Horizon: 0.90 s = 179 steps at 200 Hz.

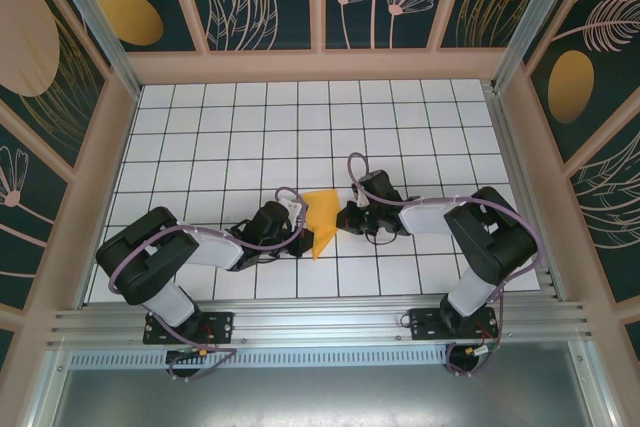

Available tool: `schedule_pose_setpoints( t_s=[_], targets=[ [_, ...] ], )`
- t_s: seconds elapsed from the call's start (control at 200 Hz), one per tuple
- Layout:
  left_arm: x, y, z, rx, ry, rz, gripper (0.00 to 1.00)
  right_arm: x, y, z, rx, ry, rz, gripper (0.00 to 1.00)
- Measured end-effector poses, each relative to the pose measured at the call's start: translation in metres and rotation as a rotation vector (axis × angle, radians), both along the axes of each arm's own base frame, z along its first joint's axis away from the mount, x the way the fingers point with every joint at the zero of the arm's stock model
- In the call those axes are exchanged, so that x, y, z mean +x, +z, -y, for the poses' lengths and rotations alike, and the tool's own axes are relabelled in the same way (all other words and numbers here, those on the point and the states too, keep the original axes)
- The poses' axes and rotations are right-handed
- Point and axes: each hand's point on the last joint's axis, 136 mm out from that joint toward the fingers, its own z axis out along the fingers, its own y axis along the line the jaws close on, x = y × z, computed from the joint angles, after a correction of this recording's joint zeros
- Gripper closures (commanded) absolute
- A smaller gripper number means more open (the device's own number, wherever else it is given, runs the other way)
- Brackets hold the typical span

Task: Fold a paper plane with a square sheet of paper (pick it up from the middle)
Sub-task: Third fold the triangle at the center of the table.

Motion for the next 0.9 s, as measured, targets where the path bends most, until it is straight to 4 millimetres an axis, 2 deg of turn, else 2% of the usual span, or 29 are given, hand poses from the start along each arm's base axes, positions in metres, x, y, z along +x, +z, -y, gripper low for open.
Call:
schedule_pose_setpoints(
  t_s=[0.215, 0.355, 0.525, 0.751, 0.896],
  targets=[
    [0.0, 0.0, 0.0, 0.0, 0.0, 0.0, 0.99, 0.01, 0.018, 0.007, 0.025, -0.03, 0.035, 0.96],
    [0.0, 0.0, 0.0, 0.001, 0.001, 0.0, 0.99, 0.011, 0.015, 0.008, 0.022, -0.035, 0.026, 0.96],
    [0.0, 0.0, -0.001, 0.002, 0.001, -0.001, 0.99, 0.008, -0.003, 0.01, -0.004, -0.035, -0.013, 0.96],
    [0.0, 0.0, -0.001, 0.003, 0.001, -0.001, 0.99, 0.009, -0.001, 0.011, -0.015, -0.04, -0.014, 0.95],
    [0.0, 0.0, -0.001, 0.003, 0.001, -0.001, 0.99, 0.004, 0.013, 0.009, -0.011, -0.027, 0.008, 0.95]
  ],
)
